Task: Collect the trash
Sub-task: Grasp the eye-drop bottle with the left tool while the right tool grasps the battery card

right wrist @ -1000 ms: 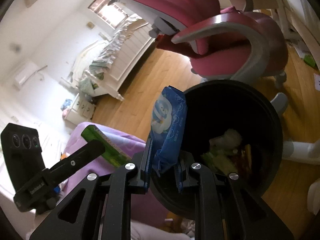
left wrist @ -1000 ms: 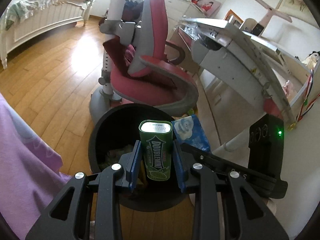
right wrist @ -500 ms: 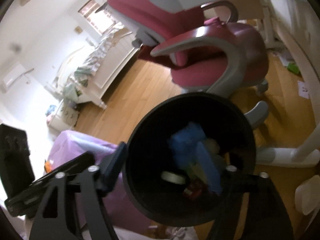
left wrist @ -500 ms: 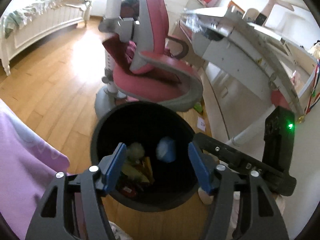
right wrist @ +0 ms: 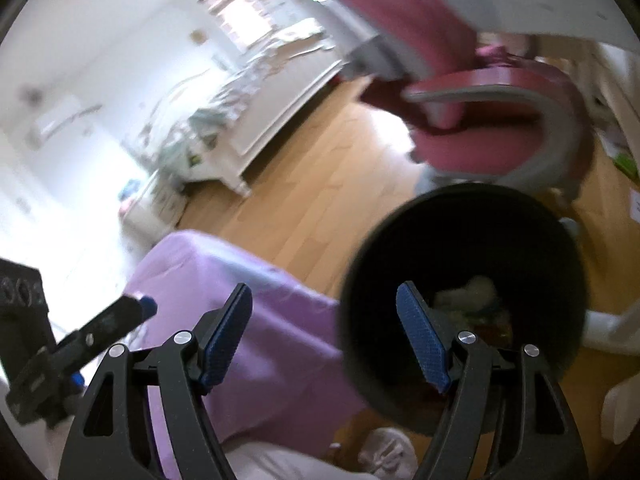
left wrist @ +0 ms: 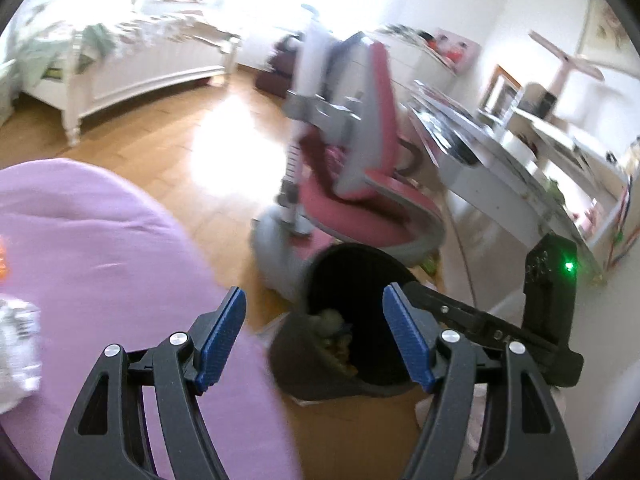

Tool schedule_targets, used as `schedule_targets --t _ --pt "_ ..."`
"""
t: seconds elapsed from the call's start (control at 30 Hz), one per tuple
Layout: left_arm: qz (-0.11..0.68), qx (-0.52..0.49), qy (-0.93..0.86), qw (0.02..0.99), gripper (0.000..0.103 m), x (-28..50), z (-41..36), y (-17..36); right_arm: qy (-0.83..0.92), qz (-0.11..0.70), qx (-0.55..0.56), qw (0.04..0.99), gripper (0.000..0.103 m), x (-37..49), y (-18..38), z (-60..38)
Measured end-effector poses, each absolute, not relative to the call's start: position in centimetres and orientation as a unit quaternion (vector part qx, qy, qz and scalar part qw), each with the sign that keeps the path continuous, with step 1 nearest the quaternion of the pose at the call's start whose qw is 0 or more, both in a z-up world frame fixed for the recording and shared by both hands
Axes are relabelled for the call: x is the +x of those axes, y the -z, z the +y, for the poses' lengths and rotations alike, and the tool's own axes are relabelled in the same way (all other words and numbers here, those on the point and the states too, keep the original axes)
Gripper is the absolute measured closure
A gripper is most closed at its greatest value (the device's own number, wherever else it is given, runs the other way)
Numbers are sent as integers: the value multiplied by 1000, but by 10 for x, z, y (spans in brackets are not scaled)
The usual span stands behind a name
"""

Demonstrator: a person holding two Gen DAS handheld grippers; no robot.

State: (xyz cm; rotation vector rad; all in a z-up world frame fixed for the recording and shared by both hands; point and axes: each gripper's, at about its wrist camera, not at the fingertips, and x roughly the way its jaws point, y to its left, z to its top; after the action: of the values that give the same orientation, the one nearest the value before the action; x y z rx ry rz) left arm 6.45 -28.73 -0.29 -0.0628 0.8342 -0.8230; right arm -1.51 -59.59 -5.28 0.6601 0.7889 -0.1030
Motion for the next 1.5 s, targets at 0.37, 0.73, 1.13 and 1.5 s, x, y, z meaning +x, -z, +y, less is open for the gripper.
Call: schedule_targets --t 0.37,0.73,1.13,1.5 --pt "376 -63 231 895 32 76 -98 5 -93 409 233 877 29 70 15 -450" --pt "411 48 192 890 34 99 -8 38 -234 429 82 869 29 173 -21 -271" --pt "431 104 257 859 53 123 -8 56 -218 500 -65 836 63 278 36 -164" --pt "422 97 261 863 64 126 -15 58 -277 468 -1 839 101 248 -2 -172"
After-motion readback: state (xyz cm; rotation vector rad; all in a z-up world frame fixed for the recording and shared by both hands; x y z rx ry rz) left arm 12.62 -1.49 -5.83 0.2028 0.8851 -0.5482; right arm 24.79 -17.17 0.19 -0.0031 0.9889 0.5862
